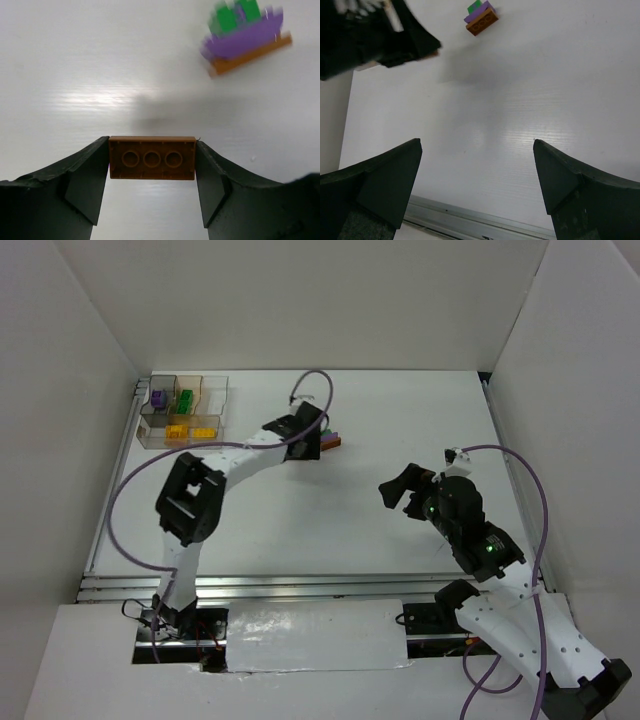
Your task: Sort the legos into containers by color
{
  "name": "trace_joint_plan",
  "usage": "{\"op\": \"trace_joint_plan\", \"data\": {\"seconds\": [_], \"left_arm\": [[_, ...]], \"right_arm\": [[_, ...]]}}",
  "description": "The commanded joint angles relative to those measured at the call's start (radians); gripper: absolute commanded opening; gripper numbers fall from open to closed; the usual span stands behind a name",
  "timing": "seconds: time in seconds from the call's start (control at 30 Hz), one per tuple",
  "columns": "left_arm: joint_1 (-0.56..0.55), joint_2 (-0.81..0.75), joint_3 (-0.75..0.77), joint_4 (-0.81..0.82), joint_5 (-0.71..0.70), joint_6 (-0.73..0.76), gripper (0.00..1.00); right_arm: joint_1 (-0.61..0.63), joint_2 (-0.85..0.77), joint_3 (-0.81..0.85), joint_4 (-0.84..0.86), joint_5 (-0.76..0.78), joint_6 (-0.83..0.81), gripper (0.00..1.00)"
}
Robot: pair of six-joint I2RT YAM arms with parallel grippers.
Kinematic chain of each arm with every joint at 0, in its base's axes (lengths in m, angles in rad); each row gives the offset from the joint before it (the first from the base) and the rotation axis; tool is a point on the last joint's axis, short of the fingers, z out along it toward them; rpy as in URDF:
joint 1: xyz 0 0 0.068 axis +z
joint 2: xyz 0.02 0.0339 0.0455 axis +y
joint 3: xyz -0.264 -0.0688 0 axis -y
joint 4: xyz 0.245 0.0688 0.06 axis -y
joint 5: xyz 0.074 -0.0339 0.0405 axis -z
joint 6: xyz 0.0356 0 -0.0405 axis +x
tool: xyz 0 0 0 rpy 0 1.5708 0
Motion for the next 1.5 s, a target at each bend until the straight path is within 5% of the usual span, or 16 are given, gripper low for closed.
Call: {"op": "trace_joint_plan", "data": {"seconds": [0.0,0.27,0.4,0.57,0.97,1.07,1.23,1.47], "left_arm": [[0.126,-0.248,-0.091,0.226,-0.014,0.109,0.0],[0.443,-0.162,0.157,0.135,-0.069,-0.013,0.0],[0.56,-0.066,0.274,0.183,0.066,0.014,0.0],[0.615,0.119,0.484,0.12,0.133,-0.021,0.0],[0.655,0.206,0.407,0.22,0.205,-0.137,0.18],[0.658,0.205,0.371,0.234,0.195,-0.14,0.37],[0.658,0.2,0.374,0.225,0.202,-0.133,0.95],[0.658,0.116,0.368,0.237,0.184,-0.116,1.0]], "right_arm": [[-0.005,-0.009,-0.018,0.032,-0.005,-0.013,1.0],[-0.007,0.026,-0.035,0.091,-0.061,-0.024,1.0],[-0.007,0.031,-0.041,0.104,-0.07,-0.036,1.0],[-0.007,0.055,-0.052,0.117,-0.082,-0.045,1.0],[-0.008,0.08,-0.056,0.107,-0.067,-0.059,1.0],[-0.008,0.083,-0.056,0.112,-0.074,-0.059,1.0],[-0.01,0.087,-0.053,0.112,-0.079,-0.059,1.0],[-0.008,0.091,-0.046,0.107,-0.079,-0.061,1.0]]}}
